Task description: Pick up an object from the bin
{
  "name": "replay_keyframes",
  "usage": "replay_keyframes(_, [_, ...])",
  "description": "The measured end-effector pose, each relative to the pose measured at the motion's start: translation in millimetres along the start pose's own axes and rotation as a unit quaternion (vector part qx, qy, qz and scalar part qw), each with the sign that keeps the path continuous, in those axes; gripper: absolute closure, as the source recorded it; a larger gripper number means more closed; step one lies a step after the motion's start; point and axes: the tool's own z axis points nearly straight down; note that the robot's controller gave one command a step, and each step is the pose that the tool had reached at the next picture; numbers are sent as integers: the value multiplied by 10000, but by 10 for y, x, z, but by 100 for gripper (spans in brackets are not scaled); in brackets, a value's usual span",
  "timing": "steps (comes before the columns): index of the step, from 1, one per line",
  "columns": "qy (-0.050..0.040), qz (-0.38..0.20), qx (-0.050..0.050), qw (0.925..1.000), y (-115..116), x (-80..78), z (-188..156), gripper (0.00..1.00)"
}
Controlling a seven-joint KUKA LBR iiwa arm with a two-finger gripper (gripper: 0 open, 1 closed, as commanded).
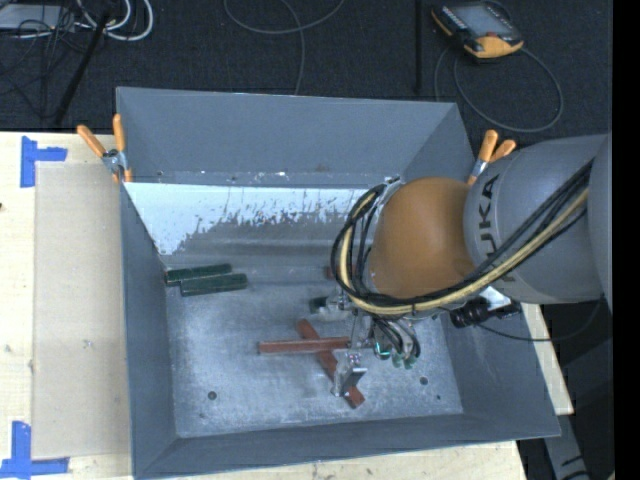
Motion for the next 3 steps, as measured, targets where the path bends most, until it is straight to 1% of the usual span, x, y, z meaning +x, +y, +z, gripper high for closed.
replay_keyframes(1, [-107,441,-12,9990,-83,-156,529,100])
replay_keyframes(2, [-106,443,-13,9990,-83,-156,529,100])
replay_keyframes(3, [-12,12,5,10000,-345,-53,-775,100])
